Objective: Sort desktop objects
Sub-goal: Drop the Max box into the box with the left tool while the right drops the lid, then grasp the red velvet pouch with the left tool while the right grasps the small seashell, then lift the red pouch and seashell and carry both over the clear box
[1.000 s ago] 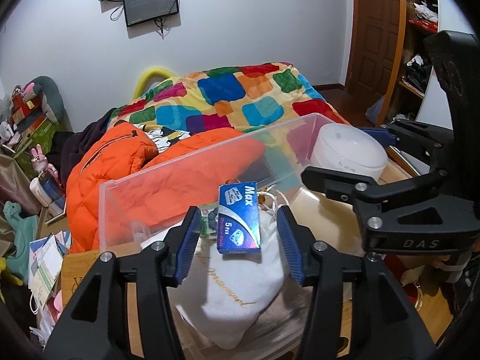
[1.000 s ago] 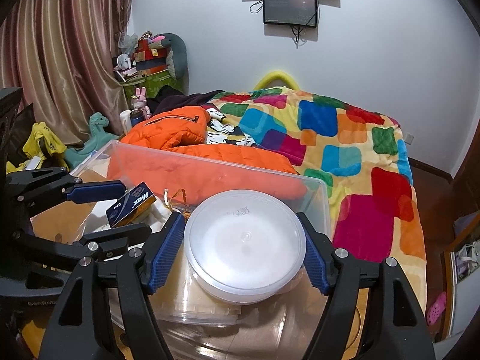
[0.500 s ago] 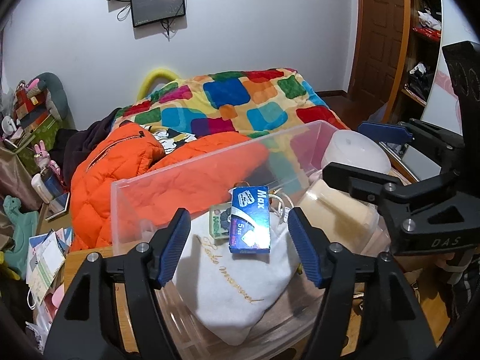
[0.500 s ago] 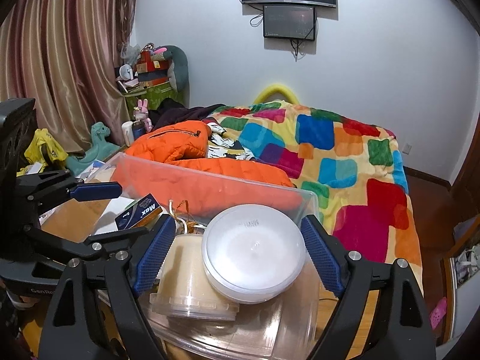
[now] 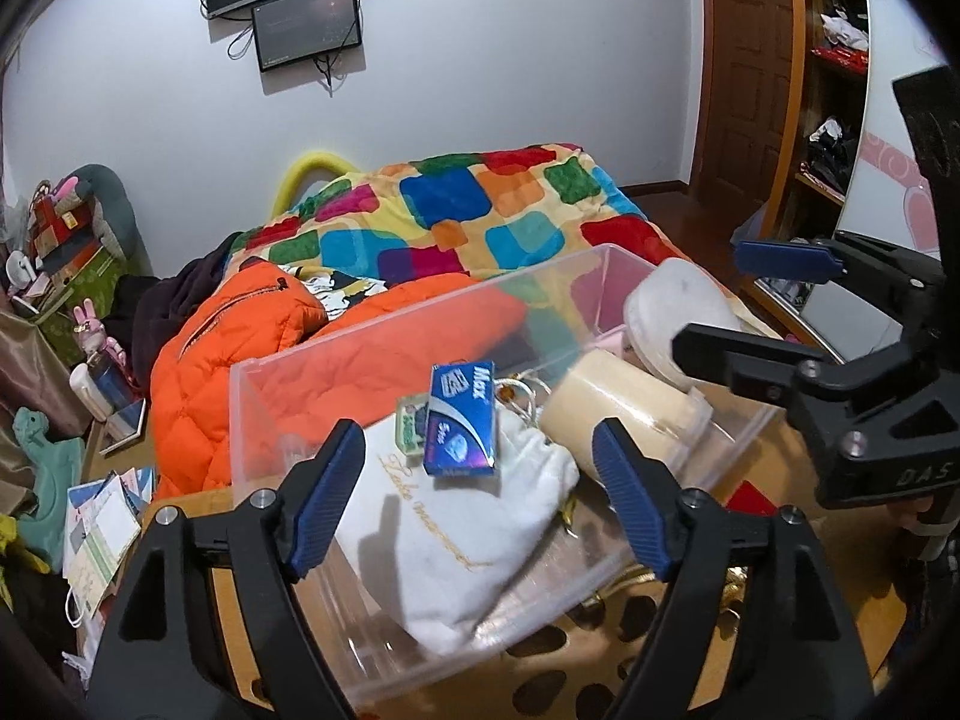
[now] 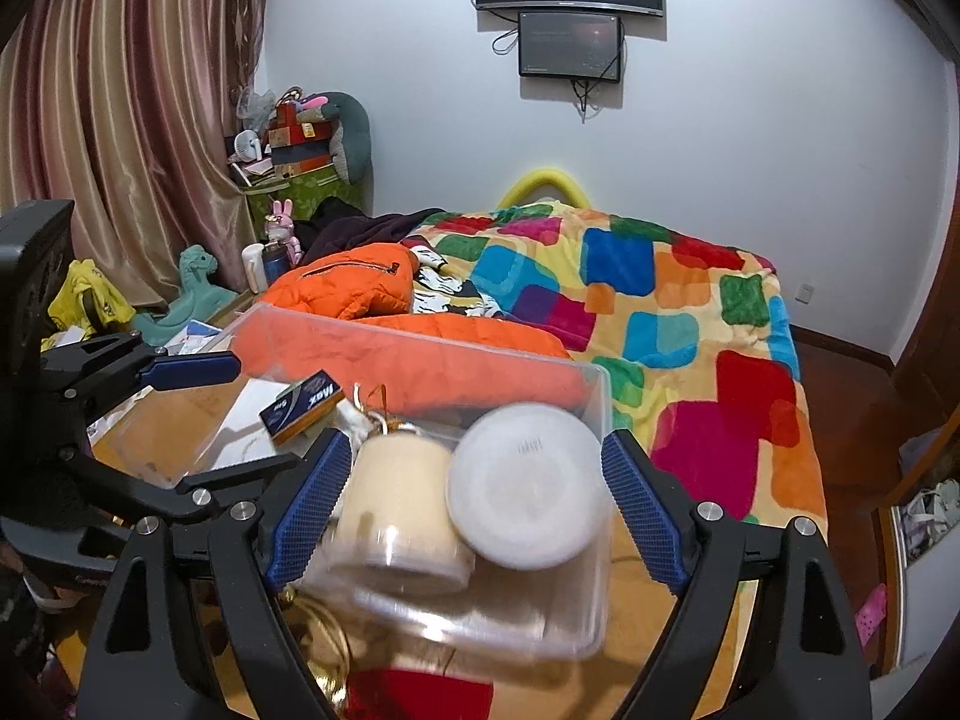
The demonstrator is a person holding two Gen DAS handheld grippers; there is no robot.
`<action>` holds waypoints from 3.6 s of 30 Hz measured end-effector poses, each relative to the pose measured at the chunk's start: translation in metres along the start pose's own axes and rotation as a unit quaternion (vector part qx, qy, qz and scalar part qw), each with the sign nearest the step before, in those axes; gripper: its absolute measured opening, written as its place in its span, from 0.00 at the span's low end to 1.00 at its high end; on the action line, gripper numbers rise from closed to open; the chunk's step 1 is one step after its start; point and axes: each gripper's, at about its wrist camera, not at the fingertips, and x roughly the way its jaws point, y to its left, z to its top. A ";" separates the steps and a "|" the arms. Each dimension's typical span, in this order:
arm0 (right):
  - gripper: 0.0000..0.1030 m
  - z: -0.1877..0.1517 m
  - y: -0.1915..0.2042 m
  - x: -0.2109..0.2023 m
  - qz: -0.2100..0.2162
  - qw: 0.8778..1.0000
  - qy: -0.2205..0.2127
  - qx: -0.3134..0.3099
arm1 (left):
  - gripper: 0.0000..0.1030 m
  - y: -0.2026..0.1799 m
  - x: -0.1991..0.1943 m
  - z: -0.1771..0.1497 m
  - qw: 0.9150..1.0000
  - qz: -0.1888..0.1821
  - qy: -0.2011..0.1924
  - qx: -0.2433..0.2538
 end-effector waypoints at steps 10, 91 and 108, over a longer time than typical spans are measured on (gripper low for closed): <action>0.81 -0.017 -0.007 -0.030 -0.019 1.000 0.017 0.013 | 0.76 -0.002 -0.023 -0.013 1.000 0.003 0.008 -0.019; 0.15 -0.128 -0.035 -0.071 0.010 0.993 0.089 0.082 | 0.62 -0.135 0.022 -0.053 0.990 -0.049 0.119 0.063; 0.15 -0.116 -0.024 -0.080 0.019 0.994 0.076 0.080 | 0.33 -0.111 -0.004 -0.063 0.994 -0.051 0.101 0.016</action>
